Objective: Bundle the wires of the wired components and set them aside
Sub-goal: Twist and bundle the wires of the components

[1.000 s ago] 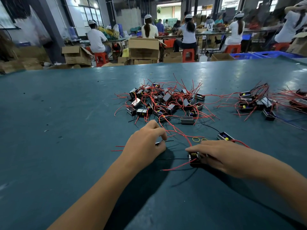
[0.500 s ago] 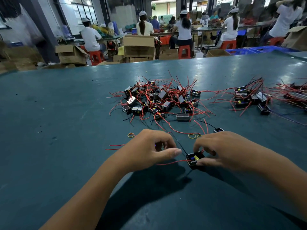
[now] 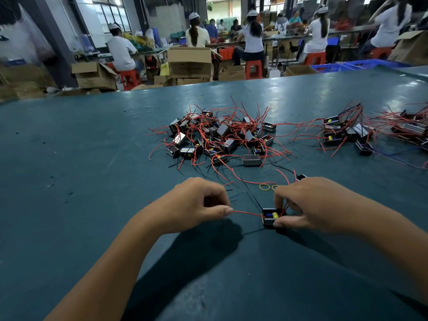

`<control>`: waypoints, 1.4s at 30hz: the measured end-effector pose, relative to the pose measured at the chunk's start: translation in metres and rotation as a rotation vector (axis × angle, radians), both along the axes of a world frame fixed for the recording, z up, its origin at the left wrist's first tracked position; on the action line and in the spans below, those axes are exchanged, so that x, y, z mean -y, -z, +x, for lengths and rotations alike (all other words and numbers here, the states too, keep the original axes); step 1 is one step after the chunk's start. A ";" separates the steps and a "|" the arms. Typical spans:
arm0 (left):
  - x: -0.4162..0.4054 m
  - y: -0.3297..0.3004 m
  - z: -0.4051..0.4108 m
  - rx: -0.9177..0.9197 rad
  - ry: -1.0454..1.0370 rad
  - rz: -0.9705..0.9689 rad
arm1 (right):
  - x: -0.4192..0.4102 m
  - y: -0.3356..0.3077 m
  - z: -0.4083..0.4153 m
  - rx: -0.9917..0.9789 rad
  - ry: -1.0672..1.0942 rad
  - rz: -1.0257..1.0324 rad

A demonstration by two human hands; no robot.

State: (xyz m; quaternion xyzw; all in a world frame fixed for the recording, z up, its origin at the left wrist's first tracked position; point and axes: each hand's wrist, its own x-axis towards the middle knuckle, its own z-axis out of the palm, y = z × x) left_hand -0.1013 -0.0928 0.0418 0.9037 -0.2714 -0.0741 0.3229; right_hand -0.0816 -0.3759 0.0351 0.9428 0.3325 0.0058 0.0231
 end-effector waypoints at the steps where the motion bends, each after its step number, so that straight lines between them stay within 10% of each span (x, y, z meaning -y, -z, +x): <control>1: -0.003 0.000 0.001 -0.002 -0.011 -0.013 | 0.001 0.000 0.001 -0.004 0.011 0.005; 29: -0.008 -0.002 0.004 -0.047 -0.198 -0.232 | 0.001 -0.004 -0.003 -0.005 0.083 0.055; 35: 0.009 -0.001 -0.003 -0.059 -0.103 -0.353 | -0.039 -0.001 -0.031 0.025 -0.052 0.798; 42: 0.019 -0.001 -0.008 0.012 0.010 -0.306 | -0.058 0.021 -0.039 -0.193 0.017 0.983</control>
